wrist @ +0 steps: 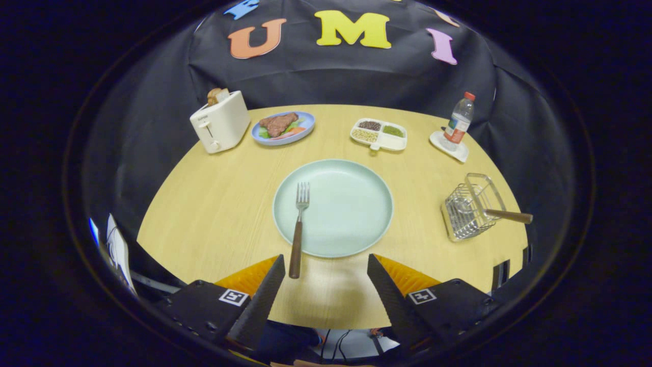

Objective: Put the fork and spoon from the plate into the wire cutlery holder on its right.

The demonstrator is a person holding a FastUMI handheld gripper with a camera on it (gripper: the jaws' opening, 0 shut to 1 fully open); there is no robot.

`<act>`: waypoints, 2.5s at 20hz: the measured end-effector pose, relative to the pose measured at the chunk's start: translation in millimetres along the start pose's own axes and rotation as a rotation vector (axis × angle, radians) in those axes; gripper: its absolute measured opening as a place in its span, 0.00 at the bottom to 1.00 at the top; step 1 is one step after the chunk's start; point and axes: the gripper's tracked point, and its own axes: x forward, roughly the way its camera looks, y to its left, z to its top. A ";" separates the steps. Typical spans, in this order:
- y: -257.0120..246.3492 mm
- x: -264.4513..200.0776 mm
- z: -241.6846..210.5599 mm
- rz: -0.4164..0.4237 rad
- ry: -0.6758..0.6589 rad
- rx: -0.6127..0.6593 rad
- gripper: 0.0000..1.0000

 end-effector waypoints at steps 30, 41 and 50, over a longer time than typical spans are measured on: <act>50.3 55.5 -7.6 0.091 0.085 0.077 0.01; 26.2 6.1 6.4 0.111 0.000 0.091 0.01; -37.4 -31.0 7.5 0.097 -0.040 0.138 0.01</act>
